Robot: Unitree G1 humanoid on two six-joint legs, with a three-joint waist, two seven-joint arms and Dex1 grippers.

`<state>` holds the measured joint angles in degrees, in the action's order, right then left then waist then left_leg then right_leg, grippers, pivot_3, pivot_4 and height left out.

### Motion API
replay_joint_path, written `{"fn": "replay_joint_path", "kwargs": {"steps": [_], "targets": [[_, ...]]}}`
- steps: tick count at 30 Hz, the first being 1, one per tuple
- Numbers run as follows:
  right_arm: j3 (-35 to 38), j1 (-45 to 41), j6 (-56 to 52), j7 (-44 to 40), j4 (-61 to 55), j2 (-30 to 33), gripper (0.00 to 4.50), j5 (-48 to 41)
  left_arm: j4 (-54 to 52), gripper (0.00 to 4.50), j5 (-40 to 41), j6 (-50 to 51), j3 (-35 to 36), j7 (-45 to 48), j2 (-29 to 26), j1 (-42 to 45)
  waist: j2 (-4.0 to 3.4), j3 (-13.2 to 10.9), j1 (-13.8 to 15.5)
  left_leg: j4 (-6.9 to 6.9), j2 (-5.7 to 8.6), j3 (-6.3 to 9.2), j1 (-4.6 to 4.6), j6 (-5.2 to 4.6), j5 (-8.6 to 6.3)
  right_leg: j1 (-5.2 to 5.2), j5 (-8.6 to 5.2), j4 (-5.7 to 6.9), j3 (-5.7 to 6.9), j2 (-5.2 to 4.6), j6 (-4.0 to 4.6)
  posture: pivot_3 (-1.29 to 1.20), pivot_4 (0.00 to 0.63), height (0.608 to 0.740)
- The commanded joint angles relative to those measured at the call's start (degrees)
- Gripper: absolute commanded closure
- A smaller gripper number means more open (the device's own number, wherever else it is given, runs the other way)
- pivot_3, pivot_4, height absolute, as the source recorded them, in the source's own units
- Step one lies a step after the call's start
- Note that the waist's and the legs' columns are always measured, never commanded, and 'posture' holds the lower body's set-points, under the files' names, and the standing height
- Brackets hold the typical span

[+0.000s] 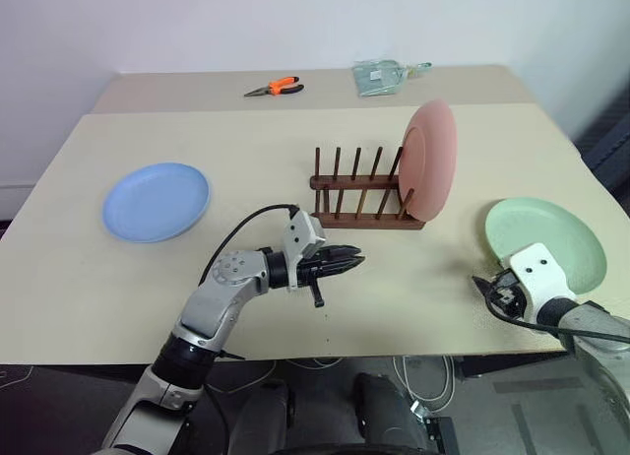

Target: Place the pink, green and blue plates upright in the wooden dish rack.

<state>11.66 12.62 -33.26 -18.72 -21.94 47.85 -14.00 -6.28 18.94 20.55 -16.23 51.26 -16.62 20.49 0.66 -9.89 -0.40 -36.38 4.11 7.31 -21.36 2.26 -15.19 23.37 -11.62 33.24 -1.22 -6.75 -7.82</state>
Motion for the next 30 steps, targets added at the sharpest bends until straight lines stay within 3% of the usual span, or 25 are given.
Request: {"fn": "replay_joint_path", "kwargs": {"steps": [1,3,4,9,12,18,23,26,30], "targets": [[-0.6,-1.7,2.2,1.6,3.1,-0.6,3.21,5.3,-1.4,3.88,0.2,-1.1,0.5,0.5,-0.5,-0.1,0.0,0.0,0.3,0.01,0.01,0.01,-0.01,0.0,0.0,0.01,0.0,0.0,0.0,0.0,0.0,0.0,0.15,0.74],[-0.9,-2.6,3.4,1.6,4.4,-0.9,4.26,7.1,-1.9,3.88,0.2,-1.0,0.6,0.3,-0.8,-0.5,0.0,0.0,0.7,0.04,0.02,0.04,-0.02,0.0,0.0,0.02,0.0,-0.01,0.0,0.0,0.0,0.0,0.15,0.74],[-0.8,-3.0,4.0,1.5,4.9,-1.1,4.46,7.7,-2.1,3.88,0.3,-0.9,0.7,0.2,-0.9,-0.7,0.0,0.0,1.0,0.04,0.03,0.04,-0.02,0.0,0.0,0.02,0.0,-0.02,-0.01,0.0,0.0,0.0,0.15,0.74],[1.8,-3.7,5.9,-2.0,3.0,-2.5,4.46,5.6,-2.5,3.88,0.4,-0.9,0.7,-0.2,-1.0,-1.3,0.0,0.0,1.1,0.03,0.02,0.04,-0.01,0.0,0.0,0.01,-0.01,-0.02,0.0,0.0,-0.01,0.0,0.15,0.74],[4.3,-3.4,6.2,-5.0,0.5,-3.4,3.62,2.6,-2.3,3.88,0.3,-1.1,0.5,-0.4,-0.8,-1.4,0.01,0.0,1.1,0.03,0.02,0.06,-0.01,-0.01,0.0,0.0,-0.01,-0.02,0.0,0.0,-0.02,0.0,0.15,0.74],[5.9,-4.6,6.6,-4.9,2.2,-3.0,0.62,5.6,-1.6,3.88,0.2,-1.4,0.4,-0.4,-0.1,-1.3,0.01,0.0,1.1,0.03,0.02,0.07,-0.01,-0.01,0.0,0.0,-0.01,-0.02,0.0,0.0,-0.02,0.0,0.15,0.74],[2.2,-6.8,5.8,-3.9,10.9,-1.8,0.62,11.4,-1.1,3.88,-0.2,-1.8,0.1,-0.5,0.6,-0.8,0.02,0.0,1.1,0.03,0.03,0.06,-0.01,-0.01,0.0,0.0,0.0,-0.02,0.01,0.0,-0.01,0.0,0.15,0.74],[1.5,-9.1,7.3,-2.8,14.6,-2.2,1.53,13.3,-1.1,3.88,-0.4,-2.0,0.2,-0.6,0.6,-1.0,0.0,0.0,1.1,0.03,0.02,0.02,0.02,0.0,0.0,-0.01,0.0,-0.01,0.0,0.0,0.0,0.0,0.15,0.74],[1.8,-10.8,7.2,-2.4,15.3,-2.9,3.55,13.9,-1.9,3.88,-0.5,-2.0,0.6,-0.6,0.0,-1.7,0.0,0.0,1.1,0.04,0.02,0.04,0.01,0.0,0.0,0.0,0.0,-0.01,0.0,0.01,0.0,0.0,0.15,0.74]]}}
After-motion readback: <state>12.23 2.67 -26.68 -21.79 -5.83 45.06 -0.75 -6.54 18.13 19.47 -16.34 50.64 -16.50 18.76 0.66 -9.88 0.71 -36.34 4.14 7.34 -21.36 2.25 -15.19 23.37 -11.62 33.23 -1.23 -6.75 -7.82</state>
